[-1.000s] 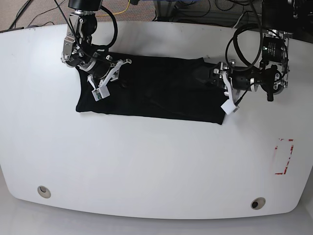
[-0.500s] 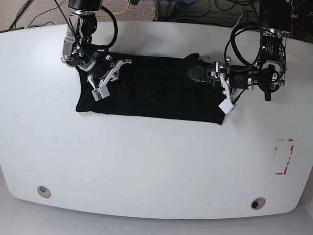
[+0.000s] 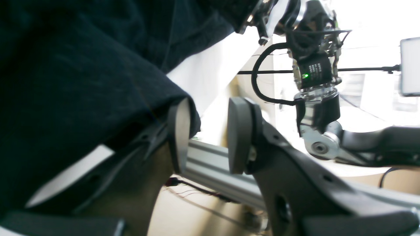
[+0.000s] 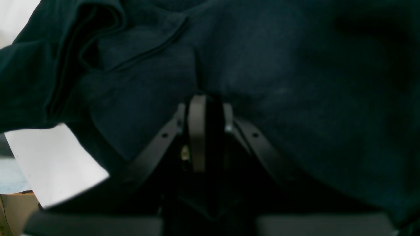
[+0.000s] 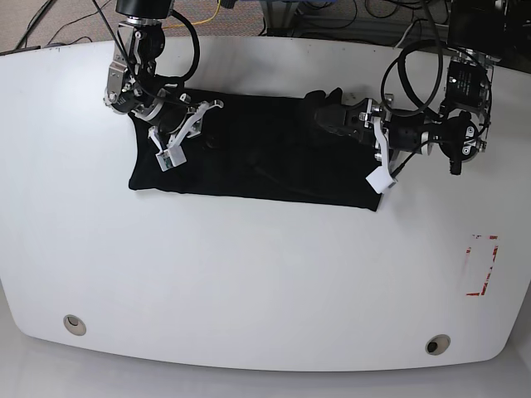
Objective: Layout the t-shirt on the table in an organized manner, then fold the t-shirt properly
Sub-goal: 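Drag the grasped edge outward with the left gripper to flatten the fold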
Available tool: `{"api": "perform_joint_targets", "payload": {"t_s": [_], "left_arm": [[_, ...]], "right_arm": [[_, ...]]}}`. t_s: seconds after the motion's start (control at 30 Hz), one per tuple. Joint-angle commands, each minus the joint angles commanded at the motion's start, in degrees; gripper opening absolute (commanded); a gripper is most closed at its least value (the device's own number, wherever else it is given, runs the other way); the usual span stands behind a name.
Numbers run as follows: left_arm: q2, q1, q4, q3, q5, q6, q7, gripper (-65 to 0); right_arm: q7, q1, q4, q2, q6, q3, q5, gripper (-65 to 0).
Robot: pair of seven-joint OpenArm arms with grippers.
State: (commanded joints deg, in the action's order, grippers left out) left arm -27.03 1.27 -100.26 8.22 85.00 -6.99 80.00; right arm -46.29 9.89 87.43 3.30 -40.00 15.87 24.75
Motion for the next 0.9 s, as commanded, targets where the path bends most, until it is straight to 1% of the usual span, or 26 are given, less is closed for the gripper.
{"api": "perform_joint_targets", "payload": {"t_s": [0.13, 0.23, 0.43, 0.63, 0.67, 0.73, 0.77, 0.8, 0.87, 0.9], "left_arm": [[-1.8, 2.6, -1.1, 0.9, 0.0, 0.0, 0.0, -46.9], [-2.5, 4.7, -1.3, 0.8, 0.0, 0.0, 0.0, -47.1], [-2.5, 10.2, -0.8, 0.6, 0.0, 0.0, 0.0, -47.1], [-1.8, 15.3, 3.9, 0.6, 0.0, 0.2, 0.0, -47.1], [-0.4, 16.6, 4.9, 0.6, -2.4, 0.2, 0.0, -47.1], [2.1, 17.8, 6.0, 0.7, -5.7, 0.3, 0.0, -46.9], [3.7, 18.8, 6.7, 0.8, -8.8, 0.3, -0.1, -46.9], [4.3, 19.1, 7.0, 0.9, -10.1, 0.3, -0.4, -46.9], [7.2, 20.2, 8.9, 1.6, -15.2, 0.3, -0.7, -46.8], [8.0, 20.6, 9.4, 2.0, -16.6, 0.3, -0.7, -46.8]], "right_arm": [[0.0, 0.0, 0.0, 0.0, 0.0, 0.0, 0.0, -58.7], [0.0, 0.0, 0.0, 0.0, 0.0, 0.0, 0.0, -58.7], [0.0, 0.0, 0.0, 0.0, 0.0, 0.0, 0.0, -58.7], [0.0, 0.0, 0.0, 0.0, 0.0, 0.0, 0.0, -58.7], [0.0, 0.0, 0.0, 0.0, 0.0, 0.0, 0.0, -58.7], [0.0, 0.0, 0.0, 0.0, 0.0, 0.0, 0.0, -58.7], [0.0, 0.0, 0.0, 0.0, 0.0, 0.0, 0.0, -58.7], [0.0, 0.0, 0.0, 0.0, 0.0, 0.0, 0.0, -58.7], [0.0, -0.1, 0.0, 0.0, 0.0, 0.0, 0.0, -58.7], [0.0, -0.1, 0.0, 0.0, 0.0, 0.0, 0.0, -58.7]]}}
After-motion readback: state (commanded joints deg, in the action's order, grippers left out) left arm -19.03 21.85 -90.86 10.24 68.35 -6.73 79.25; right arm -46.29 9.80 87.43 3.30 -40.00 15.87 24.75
